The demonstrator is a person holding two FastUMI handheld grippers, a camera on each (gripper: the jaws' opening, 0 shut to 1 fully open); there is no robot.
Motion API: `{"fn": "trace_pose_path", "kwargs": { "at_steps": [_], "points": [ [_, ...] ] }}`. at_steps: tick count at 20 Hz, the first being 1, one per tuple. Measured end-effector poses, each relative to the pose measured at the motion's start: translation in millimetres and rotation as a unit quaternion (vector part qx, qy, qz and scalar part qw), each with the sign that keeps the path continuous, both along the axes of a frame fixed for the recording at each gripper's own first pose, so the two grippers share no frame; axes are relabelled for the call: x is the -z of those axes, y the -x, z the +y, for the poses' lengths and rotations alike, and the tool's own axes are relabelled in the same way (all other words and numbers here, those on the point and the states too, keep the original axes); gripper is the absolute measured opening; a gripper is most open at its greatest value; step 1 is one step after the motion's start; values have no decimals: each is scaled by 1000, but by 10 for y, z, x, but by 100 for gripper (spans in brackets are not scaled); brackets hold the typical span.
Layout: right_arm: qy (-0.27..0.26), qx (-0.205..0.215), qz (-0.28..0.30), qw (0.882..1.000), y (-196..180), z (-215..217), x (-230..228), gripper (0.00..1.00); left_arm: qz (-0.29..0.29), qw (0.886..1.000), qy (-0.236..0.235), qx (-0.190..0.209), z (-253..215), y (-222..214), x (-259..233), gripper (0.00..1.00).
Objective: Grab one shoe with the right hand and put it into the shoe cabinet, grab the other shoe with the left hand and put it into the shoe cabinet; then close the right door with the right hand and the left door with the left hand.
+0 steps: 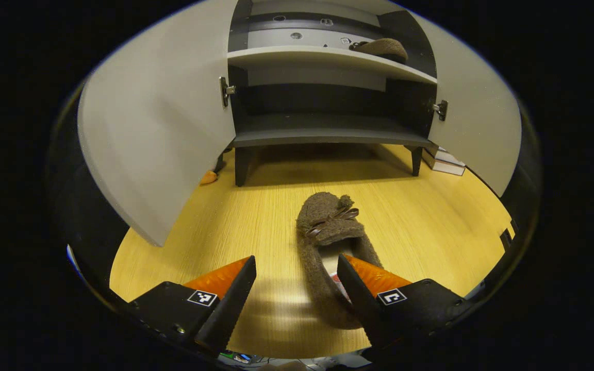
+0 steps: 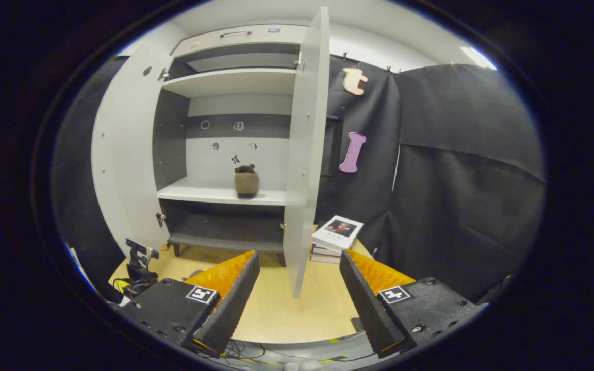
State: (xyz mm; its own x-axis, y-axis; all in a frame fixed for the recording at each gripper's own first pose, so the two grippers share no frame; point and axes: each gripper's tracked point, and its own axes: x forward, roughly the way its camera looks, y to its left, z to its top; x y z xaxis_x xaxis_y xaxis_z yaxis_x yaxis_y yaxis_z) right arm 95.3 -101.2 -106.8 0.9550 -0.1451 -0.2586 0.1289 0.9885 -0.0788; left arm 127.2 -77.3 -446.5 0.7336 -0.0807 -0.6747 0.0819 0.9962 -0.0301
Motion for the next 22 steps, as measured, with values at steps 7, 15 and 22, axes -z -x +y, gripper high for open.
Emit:
{"fn": "trace_pose_path", "kwargs": {
  "at_steps": [7, 15, 22],
  "points": [
    [1, 22, 11, 1000, -31, -160, 74, 99, 5, 1000, -4, -3, -25, -575, 446, 97],
    [-1, 24, 13, 1000, -90, -245, 98, 99, 17, 1000, -8, 8, -204, -775, 484, 29],
    [-3, 1, -6, 1000, -90, -124, -19, 99, 13, 1000, -26, 2, -127, -802, 161, 3]
  ]
}}
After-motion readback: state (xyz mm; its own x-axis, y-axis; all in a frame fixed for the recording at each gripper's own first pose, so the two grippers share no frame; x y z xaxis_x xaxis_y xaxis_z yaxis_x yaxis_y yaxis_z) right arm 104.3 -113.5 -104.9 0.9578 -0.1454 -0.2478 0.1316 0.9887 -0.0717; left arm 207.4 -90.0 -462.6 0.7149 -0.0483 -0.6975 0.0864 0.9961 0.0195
